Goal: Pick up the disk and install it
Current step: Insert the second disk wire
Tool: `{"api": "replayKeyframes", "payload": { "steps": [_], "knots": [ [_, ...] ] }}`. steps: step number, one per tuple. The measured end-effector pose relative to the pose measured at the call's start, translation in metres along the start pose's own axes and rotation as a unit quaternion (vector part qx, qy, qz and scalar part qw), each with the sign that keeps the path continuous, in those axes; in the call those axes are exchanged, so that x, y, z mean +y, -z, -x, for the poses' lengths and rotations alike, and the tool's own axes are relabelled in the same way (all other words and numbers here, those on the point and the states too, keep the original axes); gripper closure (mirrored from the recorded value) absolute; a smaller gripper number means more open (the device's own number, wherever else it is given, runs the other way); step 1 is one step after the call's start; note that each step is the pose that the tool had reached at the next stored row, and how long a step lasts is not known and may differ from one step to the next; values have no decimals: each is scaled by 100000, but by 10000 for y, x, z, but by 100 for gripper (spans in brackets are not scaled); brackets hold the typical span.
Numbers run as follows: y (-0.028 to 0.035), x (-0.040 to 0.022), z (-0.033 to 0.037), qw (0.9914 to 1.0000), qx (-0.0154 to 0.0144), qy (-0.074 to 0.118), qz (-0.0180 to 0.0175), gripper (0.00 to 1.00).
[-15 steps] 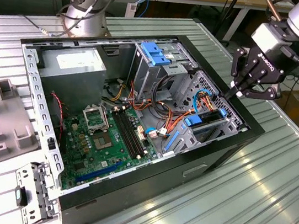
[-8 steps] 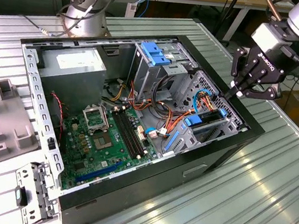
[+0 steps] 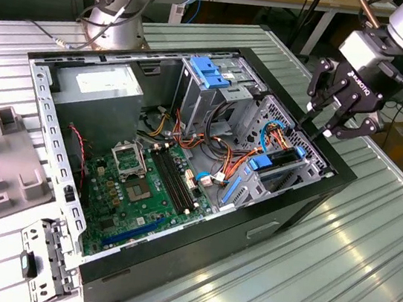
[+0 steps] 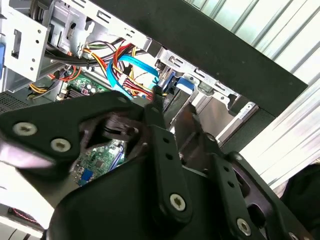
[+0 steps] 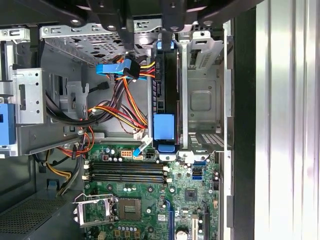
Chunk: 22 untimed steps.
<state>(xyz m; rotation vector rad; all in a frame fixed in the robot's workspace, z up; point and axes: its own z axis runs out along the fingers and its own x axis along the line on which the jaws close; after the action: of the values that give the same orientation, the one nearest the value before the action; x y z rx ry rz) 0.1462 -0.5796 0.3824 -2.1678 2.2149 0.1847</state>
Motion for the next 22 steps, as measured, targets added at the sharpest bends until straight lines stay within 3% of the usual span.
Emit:
{"api": "replayKeyframes", "payload": {
  "steps": [1,4,9,11,12,15,19,22],
  "knots": [
    [0,0,0,100000,-1,-1,-2,58],
    [12,1,1,100000,28,-2,-2,58],
    [127,7,14,100000,-231,14,7,58],
    [149,9,17,99998,-608,37,15,58],
    [154,11,19,99993,-1151,66,29,58],
    [150,50,23,99987,-1616,93,39,58],
    [119,110,28,99985,-1719,97,40,58],
    [-6,127,38,99985,-1718,98,48,58]
  ]
}}
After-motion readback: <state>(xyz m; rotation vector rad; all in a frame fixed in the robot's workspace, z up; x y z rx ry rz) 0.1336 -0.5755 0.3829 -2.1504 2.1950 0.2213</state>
